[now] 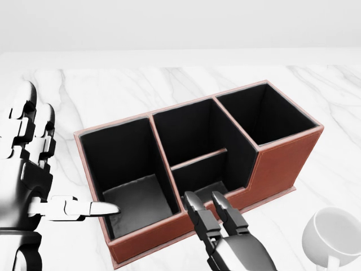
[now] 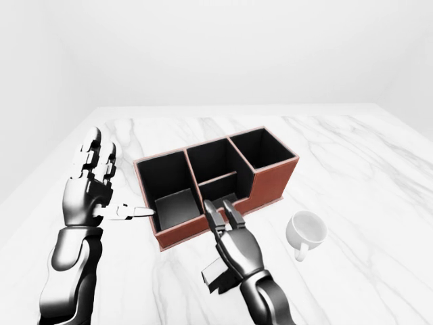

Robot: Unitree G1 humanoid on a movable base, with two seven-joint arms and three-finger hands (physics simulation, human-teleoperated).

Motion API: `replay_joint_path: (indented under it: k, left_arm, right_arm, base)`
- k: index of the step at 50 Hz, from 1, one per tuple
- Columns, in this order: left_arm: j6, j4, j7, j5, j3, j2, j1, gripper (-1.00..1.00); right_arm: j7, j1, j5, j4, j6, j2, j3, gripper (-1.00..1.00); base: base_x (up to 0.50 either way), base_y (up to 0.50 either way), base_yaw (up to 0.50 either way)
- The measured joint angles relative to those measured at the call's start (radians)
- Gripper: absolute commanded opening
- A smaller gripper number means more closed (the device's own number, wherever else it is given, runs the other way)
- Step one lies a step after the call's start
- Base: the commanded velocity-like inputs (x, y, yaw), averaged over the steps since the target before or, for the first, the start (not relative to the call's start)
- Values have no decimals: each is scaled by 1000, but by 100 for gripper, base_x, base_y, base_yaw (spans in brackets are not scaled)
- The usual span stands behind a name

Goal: Pick up the book and place it in the front compartment of the caddy.

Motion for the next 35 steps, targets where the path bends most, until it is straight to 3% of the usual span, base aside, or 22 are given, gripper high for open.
replay_joint_path:
  k: [35]
  left_arm:
    - [0, 0, -1, 0, 0, 0, 0, 100]
  right_arm:
    - [-56, 0, -23, 80, 0, -13, 32, 100]
  base:
    - [0, 0, 0]
